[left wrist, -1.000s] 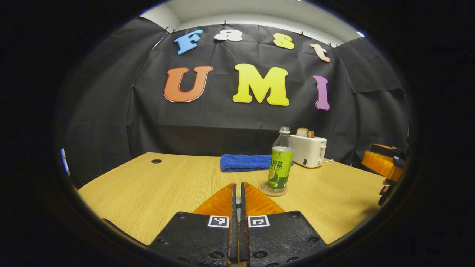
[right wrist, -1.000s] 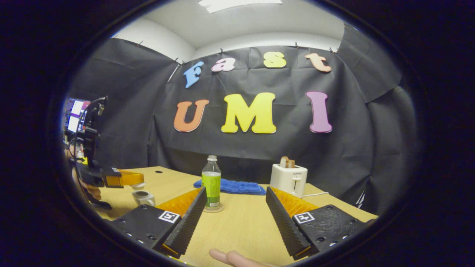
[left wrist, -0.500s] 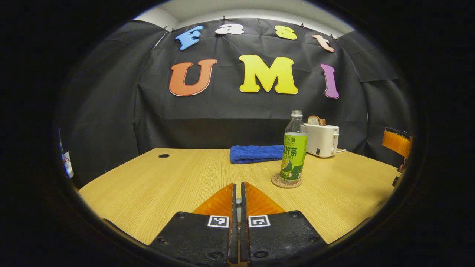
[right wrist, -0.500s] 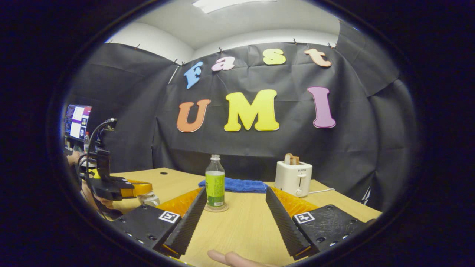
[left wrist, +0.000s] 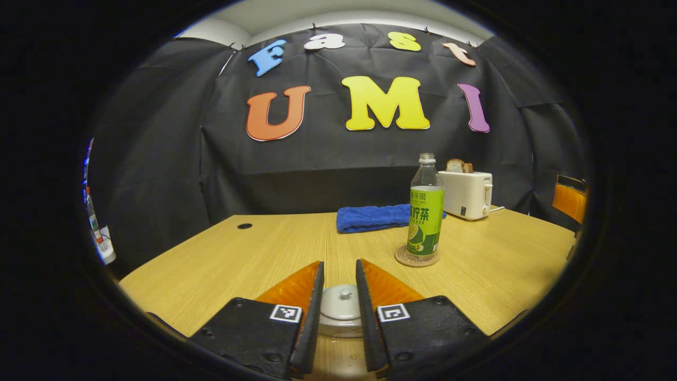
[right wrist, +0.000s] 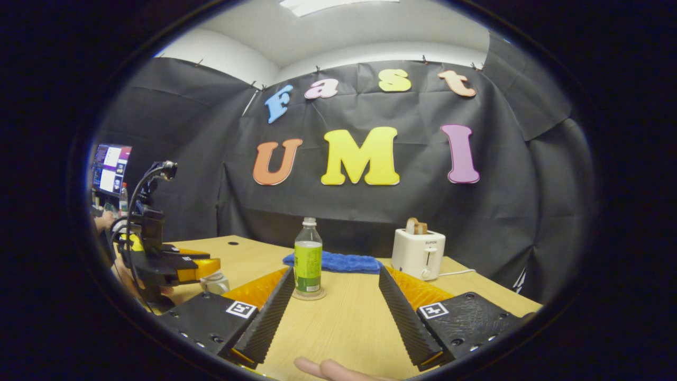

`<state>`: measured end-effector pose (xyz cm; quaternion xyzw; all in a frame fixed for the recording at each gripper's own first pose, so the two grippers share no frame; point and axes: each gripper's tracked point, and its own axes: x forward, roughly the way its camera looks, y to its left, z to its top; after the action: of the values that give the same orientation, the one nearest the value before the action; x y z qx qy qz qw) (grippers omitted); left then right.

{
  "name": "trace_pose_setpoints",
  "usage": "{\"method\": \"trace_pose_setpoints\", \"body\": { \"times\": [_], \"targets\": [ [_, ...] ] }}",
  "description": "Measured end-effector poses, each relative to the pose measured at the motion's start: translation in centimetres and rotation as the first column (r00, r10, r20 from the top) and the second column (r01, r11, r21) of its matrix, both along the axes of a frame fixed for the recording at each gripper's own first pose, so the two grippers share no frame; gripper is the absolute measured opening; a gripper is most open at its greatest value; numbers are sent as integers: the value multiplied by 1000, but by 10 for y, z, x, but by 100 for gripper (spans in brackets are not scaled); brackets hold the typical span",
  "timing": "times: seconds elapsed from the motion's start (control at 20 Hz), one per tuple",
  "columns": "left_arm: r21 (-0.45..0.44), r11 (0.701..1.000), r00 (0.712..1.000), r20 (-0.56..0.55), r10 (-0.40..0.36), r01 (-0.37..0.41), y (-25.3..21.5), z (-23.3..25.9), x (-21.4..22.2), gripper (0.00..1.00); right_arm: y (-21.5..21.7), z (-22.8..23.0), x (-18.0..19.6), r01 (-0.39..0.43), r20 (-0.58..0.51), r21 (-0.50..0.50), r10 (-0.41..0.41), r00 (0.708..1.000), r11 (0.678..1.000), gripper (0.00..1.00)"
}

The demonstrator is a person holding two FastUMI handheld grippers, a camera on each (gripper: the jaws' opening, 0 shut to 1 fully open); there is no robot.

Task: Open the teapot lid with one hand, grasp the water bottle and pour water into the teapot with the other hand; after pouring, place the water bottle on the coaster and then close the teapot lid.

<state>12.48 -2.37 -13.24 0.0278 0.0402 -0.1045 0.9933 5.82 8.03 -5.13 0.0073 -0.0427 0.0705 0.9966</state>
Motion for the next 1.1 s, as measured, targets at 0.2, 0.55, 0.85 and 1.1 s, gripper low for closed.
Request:
{"method": "trace_pose_setpoints", "body": {
  "times": [0.2,0.55,0.85,1.1],
  "targets": [
    [-36,999,999,15,-28,28,-11,31,-19,75,0,6,-6,0,0,2,0,1000,1000,95],
    [-116,993,999,-4,-33,33,-31,89,-82,93,-35,48,-35,98,-1,35,-98,995,995,96],
    [-146,988,997,38,66,-60,-12,132,-134,95,-56,57,-61,153,-122,13,-150,981,988,97],
    [-151,988,996,67,54,-43,-15,144,-163,95,-68,60,-72,177,-148,25,-172,974,984,95]
  ]
}}
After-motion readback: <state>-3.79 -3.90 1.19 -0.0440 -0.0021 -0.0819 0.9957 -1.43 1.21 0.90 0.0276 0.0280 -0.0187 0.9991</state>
